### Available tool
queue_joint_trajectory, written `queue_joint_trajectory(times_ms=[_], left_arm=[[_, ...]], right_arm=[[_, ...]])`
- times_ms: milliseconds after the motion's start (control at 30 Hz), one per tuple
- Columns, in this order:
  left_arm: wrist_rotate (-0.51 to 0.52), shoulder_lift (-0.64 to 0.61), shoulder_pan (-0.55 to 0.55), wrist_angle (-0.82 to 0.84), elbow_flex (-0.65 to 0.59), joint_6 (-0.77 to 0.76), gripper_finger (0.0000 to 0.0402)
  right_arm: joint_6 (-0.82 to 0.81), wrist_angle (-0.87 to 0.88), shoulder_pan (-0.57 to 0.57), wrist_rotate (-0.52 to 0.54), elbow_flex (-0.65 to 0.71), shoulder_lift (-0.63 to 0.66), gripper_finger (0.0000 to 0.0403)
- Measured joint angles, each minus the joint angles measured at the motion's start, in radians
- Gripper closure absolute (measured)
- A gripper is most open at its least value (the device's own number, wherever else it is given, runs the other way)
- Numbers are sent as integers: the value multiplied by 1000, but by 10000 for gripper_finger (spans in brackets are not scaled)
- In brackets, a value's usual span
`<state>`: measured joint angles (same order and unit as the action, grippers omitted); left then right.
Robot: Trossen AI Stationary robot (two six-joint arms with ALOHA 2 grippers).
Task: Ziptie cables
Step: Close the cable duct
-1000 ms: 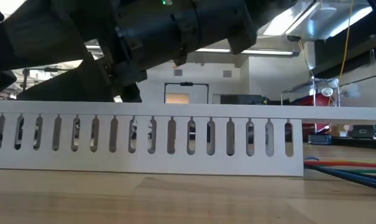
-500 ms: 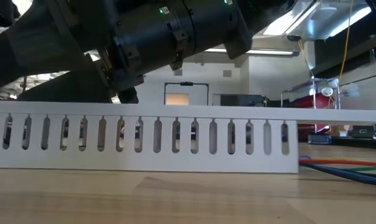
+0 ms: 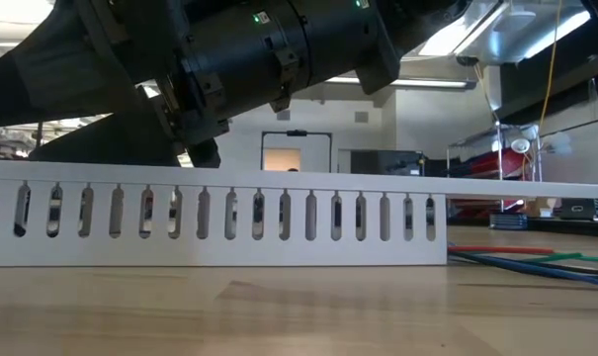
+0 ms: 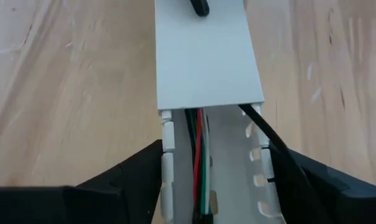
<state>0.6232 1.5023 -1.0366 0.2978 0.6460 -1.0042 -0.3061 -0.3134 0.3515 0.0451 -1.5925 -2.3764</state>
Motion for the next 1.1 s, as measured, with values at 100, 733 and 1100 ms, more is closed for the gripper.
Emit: queue_joint_trajectory(times_ms=[100, 733, 1100], left_arm=[[10, 26, -5, -4, 0, -11, 162], [109, 33, -2, 1, -2, -74, 165], [81, 33, 3, -1, -2, -54, 165]], right_arm=[[3, 1, 0, 4, 0, 1, 165], [-4, 380, 58, 66, 5, 158, 165], [54, 371, 45, 111, 3, 158, 165]])
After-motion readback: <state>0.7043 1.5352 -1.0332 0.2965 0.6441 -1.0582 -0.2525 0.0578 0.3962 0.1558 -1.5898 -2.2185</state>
